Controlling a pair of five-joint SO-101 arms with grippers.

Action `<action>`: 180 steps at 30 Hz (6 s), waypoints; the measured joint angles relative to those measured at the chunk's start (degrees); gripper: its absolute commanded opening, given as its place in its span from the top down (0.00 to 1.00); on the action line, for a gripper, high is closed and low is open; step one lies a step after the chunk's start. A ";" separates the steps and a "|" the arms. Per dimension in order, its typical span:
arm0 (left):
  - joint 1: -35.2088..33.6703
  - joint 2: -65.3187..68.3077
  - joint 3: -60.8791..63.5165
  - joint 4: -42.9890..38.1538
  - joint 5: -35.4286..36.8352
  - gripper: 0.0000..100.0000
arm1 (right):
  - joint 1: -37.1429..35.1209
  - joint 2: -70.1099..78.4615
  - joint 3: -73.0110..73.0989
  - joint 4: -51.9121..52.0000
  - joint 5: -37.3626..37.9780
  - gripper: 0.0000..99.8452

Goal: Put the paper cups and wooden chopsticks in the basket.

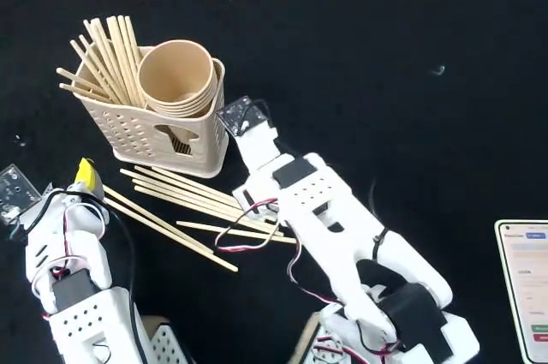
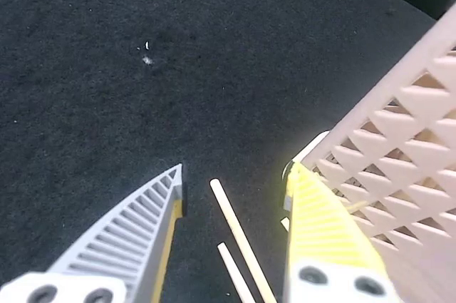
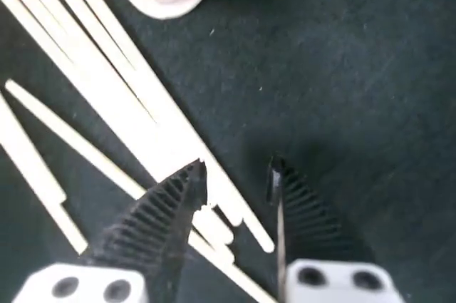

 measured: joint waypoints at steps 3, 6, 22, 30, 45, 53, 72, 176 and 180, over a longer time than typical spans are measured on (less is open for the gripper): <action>0.00 0.00 0.00 0.00 0.00 0.77 | 2.99 -0.09 0.62 -0.97 -0.35 0.84; 0.00 0.00 0.00 0.00 0.00 0.77 | 6.59 -3.16 2.46 -0.97 0.00 0.84; 0.00 0.00 0.00 0.00 0.00 0.77 | -5.89 -36.75 26.64 7.56 46.07 0.80; 0.00 0.00 0.00 0.00 0.00 0.77 | -18.02 -26.20 25.85 1.67 35.96 0.74; -9.76 0.00 -0.09 0.00 4.84 0.77 | -26.73 7.38 1.23 -6.95 17.41 0.69; -12.66 0.00 -0.09 0.00 7.65 0.77 | -25.32 18.81 -5.98 -8.26 15.65 0.75; -11.43 0.00 -0.09 0.00 7.65 0.77 | -10.02 12.48 -2.37 6.51 28.48 0.99; -11.25 0.00 -0.09 0.00 7.65 0.77 | -24.09 5.45 -5.71 1.76 15.65 0.85; -11.25 0.00 -0.09 0.00 7.65 0.77 | -24.18 -1.93 0.35 4.84 15.82 0.80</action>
